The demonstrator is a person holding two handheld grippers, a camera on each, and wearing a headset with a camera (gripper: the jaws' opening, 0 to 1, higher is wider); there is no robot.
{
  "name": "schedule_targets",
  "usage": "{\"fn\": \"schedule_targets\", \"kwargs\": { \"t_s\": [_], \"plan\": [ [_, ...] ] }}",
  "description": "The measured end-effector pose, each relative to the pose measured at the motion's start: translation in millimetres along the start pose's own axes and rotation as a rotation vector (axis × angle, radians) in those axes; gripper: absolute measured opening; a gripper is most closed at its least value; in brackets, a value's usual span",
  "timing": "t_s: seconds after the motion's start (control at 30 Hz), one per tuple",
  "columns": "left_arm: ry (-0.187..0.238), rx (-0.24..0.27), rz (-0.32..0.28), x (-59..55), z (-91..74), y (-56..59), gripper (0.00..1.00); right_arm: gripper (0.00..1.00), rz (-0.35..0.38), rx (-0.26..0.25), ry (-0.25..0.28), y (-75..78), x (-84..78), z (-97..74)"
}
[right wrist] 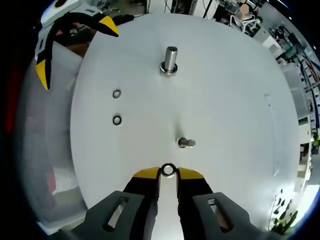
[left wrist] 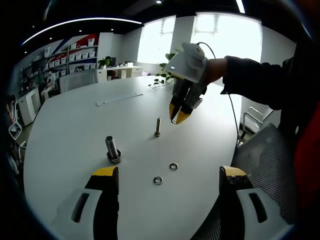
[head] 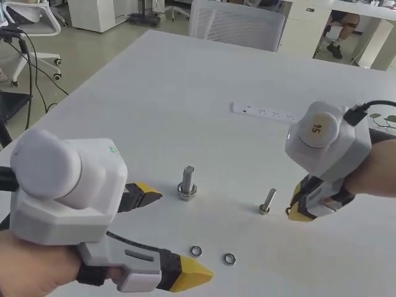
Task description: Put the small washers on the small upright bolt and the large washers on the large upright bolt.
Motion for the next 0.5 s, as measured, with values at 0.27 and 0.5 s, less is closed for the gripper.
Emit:
{"fn": "schedule_targets", "kwargs": {
  "t_s": [0.27, 0.5],
  "plan": [
    [-0.003, -0.001, -0.001, -0.3, 0.0, 0.2, 0.82, 0.14, -0.027, -0.025, 0.005, 7.0, 9.9, -10.9],
    [-0.001, 0.002, -0.003, 0.3, -0.7, -1.1, 0.82, 0.14, -0.053, -0.039, 0.006, 14.5, 18.0, -16.1]
  ]
}}
Point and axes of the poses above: the centre of the closed fingertips' face, and the gripper's own axes: z roughly forward along the fingers, y roughly to its right, x roughly out of its top, the point moved 8 cm from there along -z, roughly backward along the fingers, and after that the axes turned 3 degrees about -z, right-handed, at the moved point
